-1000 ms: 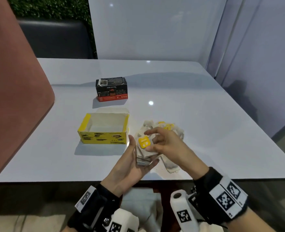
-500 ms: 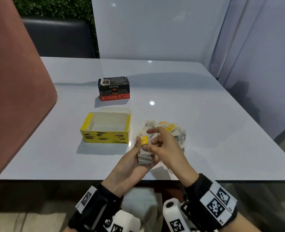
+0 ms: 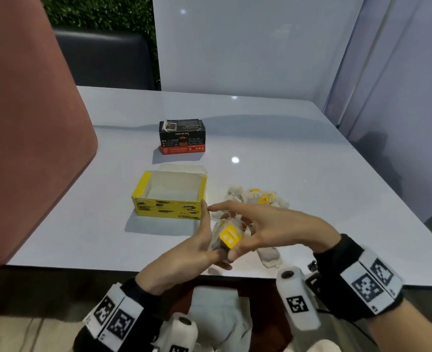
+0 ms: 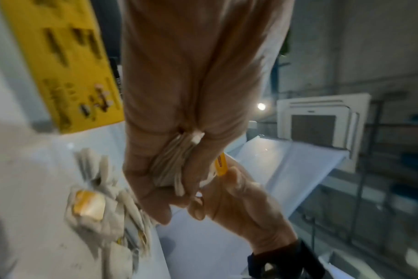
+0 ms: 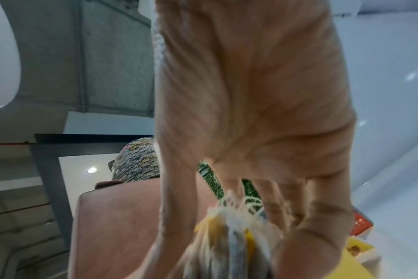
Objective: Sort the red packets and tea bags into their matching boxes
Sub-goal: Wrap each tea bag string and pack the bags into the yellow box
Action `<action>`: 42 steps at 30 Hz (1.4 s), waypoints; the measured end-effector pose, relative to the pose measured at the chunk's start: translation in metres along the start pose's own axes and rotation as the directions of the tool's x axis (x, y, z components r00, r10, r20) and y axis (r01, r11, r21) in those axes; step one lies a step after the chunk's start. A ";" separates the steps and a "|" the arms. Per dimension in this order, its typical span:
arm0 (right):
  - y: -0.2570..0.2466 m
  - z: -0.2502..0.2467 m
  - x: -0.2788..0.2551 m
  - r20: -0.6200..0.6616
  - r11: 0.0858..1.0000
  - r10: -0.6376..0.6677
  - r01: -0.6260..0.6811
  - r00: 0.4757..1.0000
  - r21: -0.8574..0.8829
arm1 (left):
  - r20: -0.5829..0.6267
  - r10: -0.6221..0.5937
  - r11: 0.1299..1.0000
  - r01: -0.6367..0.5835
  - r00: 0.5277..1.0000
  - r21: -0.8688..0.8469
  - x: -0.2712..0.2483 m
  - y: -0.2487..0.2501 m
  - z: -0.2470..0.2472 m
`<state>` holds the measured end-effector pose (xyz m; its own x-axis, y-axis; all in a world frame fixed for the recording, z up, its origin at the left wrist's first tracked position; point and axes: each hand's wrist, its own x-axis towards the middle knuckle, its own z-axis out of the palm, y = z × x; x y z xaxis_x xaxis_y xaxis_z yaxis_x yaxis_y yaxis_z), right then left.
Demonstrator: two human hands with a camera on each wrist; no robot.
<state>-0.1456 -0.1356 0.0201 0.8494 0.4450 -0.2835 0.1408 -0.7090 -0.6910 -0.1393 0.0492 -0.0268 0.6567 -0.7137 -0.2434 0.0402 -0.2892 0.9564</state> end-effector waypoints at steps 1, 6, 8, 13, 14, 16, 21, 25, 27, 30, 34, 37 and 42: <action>-0.003 0.001 0.002 0.014 1.000 -0.003 0.003 1.000 -0.018 | -0.023 -0.018 0.998 0.019 1.000 0.065 -0.002 0.003 -0.001; -0.005 0.004 0.011 -0.071 0.993 -0.092 0.096 0.993 0.066 | -0.075 0.028 0.995 -0.020 0.997 0.099 -0.008 0.008 -0.005; -0.008 0.007 0.014 -0.145 0.990 -0.141 0.139 0.979 -0.026 | -0.105 0.044 0.996 -0.035 0.993 0.085 -0.009 0.006 -0.006; -0.026 0.013 0.025 -0.195 0.972 -0.234 0.226 0.952 -0.066 | -0.198 0.047 0.998 -0.039 0.979 0.044 -0.011 0.003 -0.020; -0.030 0.010 0.029 -0.198 0.969 -0.246 0.244 0.949 -0.033 | -0.221 0.056 0.998 -0.048 0.974 0.038 -0.012 0.004 -0.027; -0.041 -0.002 0.039 -0.222 0.955 -0.296 0.293 0.929 -0.046 | -0.256 0.061 0.998 -0.055 0.965 0.029 -0.015 0.010 -0.044; -0.061 -0.037 0.099 -0.296 0.901 -0.377 0.273 0.878 -0.338 | -0.564 0.186 0.954 -0.010 0.804 0.299 -0.024 0.019 -0.119; -0.055 -0.030 0.159 -0.127 0.751 -0.364 0.210 0.923 -0.626 | -0.509 0.138 0.707 0.275 0.850 0.651 0.012 -0.010 -0.141; -0.047 -0.017 0.174 -0.079 0.744 -0.329 0.207 0.941 -0.636 | -0.527 0.101 0.673 0.333 0.844 0.661 0.027 -0.021 -0.137; -0.040 -0.002 0.183 -0.054 0.777 -0.290 0.202 0.955 -0.597 | -0.611 0.163 0.723 0.328 0.775 0.609 0.033 -0.022 -0.135; -0.039 -0.001 0.184 -0.020 0.769 -0.282 0.214 0.959 -0.602 | -0.639 0.138 0.742 0.348 0.757 0.573 0.032 -0.022 -0.141; -0.046 0.000 0.186 0.011 0.768 -0.277 0.228 0.961 -0.598 | -0.642 0.093 0.821 0.306 0.761 0.482 0.028 -0.021 -0.148; -0.061 0.009 0.191 0.117 0.778 -0.239 0.262 0.964 -0.571 | -0.601 -0.070 0.943 0.250 0.796 0.221 0.023 -0.021 -0.162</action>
<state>0.0033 -0.0026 0.0023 0.7256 0.6626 -0.1858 0.6226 -0.7471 -0.2328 -0.0032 0.1427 -0.0264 0.9726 -0.1644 -0.1642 0.0359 -0.5920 0.8051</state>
